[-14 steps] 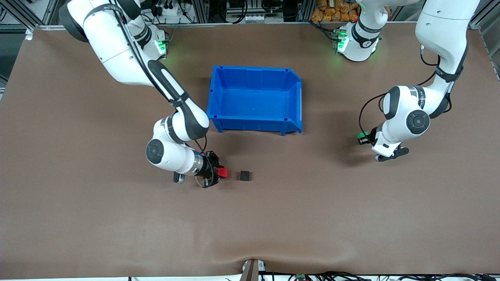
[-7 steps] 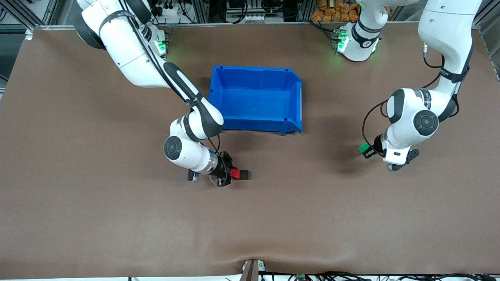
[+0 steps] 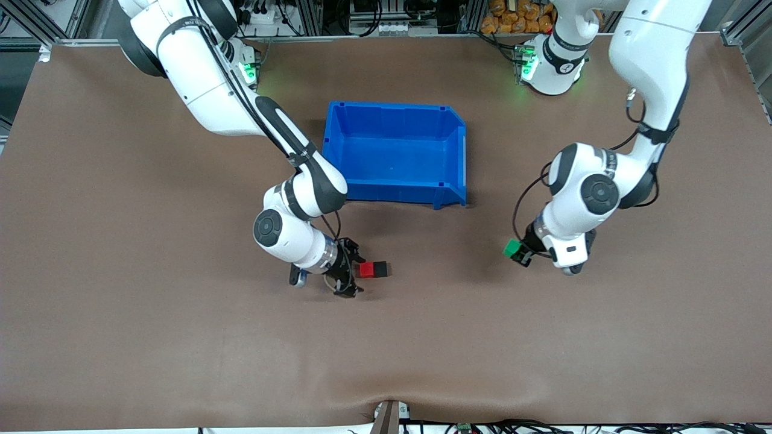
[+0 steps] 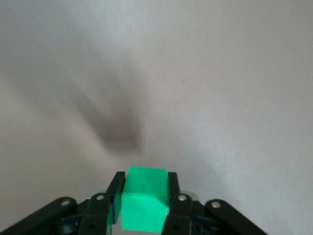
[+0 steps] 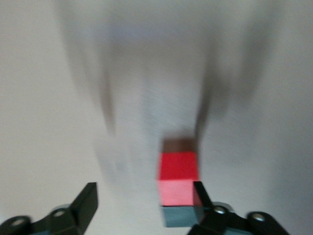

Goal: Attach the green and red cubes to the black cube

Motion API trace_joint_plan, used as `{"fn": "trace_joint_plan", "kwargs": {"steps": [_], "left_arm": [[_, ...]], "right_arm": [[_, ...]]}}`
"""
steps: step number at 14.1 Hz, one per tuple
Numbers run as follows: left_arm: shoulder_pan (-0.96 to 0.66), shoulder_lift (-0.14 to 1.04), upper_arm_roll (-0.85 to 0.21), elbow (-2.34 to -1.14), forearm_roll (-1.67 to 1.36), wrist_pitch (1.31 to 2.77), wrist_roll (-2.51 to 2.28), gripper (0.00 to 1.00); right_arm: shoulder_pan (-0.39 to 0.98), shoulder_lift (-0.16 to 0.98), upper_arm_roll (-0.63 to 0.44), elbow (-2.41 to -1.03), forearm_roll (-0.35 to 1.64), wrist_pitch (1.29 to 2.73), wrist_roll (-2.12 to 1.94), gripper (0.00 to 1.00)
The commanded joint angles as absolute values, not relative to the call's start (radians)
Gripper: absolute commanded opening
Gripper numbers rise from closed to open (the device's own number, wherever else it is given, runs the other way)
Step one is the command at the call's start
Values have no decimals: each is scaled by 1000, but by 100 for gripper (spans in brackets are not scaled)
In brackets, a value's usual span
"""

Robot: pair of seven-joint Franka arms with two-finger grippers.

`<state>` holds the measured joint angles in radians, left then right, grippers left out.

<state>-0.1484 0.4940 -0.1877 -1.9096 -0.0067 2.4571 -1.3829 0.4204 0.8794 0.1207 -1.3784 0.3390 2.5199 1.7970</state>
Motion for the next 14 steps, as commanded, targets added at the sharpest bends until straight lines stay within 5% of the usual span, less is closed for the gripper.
{"fn": "trace_joint_plan", "kwargs": {"steps": [1, 5, 14], "left_arm": [[-190, 595, -187, -1786, -76, 2444, -1515, 0], [-276, 708, -187, -1652, -114, 2445, -1724, 0], [-428, 850, -186, -1454, -144, 2461, -2058, 0]], "right_arm": [[368, 815, 100, -1368, 275, 2310, 1754, 100], [283, 689, 81, -1331, 264, 1952, 1504, 100], [82, 395, 72, -1331, 66, 1493, 895, 100]]}}
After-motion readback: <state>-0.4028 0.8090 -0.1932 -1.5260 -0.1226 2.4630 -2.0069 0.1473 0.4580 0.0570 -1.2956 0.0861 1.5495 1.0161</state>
